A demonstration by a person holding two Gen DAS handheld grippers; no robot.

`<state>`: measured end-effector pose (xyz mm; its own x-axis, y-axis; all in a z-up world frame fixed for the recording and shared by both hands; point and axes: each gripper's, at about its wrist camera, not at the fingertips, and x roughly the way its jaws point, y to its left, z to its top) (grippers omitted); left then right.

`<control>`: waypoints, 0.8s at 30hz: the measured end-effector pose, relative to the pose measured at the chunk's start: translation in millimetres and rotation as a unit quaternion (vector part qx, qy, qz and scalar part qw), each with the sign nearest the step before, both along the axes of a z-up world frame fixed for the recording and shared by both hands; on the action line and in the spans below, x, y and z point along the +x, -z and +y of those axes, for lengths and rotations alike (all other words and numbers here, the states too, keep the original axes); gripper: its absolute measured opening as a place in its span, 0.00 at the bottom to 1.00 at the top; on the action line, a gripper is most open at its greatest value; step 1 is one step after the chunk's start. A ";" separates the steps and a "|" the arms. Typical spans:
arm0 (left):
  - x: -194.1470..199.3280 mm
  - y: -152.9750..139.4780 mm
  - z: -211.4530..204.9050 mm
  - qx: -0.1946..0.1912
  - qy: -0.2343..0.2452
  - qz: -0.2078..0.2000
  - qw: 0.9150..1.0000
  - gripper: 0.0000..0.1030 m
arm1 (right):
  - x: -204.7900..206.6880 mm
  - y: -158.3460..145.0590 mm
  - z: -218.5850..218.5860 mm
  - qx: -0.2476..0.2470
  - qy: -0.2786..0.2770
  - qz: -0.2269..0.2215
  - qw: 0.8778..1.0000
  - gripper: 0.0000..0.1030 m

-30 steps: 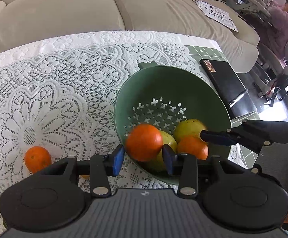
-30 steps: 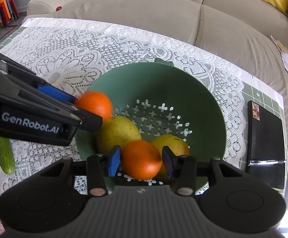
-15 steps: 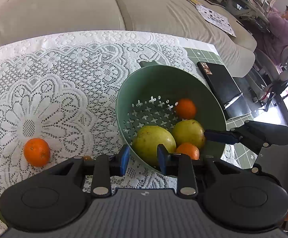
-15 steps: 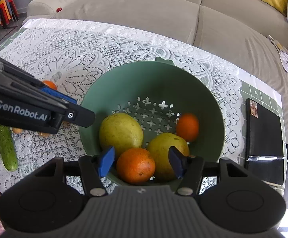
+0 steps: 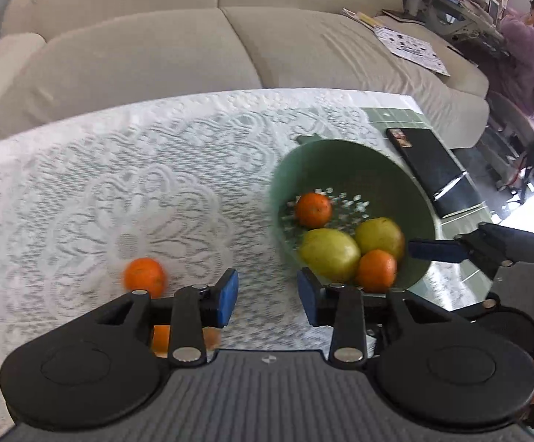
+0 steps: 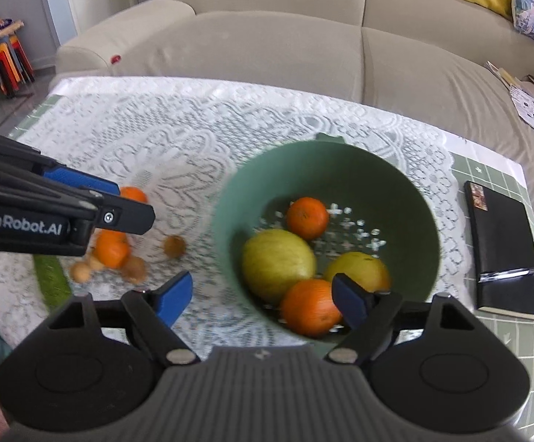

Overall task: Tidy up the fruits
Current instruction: 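Withdraw both tools from the colander back over the remaining fruit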

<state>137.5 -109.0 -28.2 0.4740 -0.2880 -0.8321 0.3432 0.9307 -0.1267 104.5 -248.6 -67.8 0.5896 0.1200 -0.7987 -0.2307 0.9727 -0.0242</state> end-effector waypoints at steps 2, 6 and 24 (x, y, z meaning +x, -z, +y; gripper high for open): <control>-6.8 -1.7 8.4 0.011 -0.004 -0.007 1.000 0.43 | -5.3 -2.6 7.9 0.009 0.001 -0.003 1.000 0.78; -17.0 -0.4 27.8 0.015 -0.016 -0.001 1.000 0.45 | -15.0 -7.2 21.9 0.029 0.014 -0.011 0.999 0.82; -40.0 21.2 95.5 -0.008 -0.062 0.049 0.997 0.45 | -36.5 9.6 73.3 0.037 0.025 0.010 0.999 0.84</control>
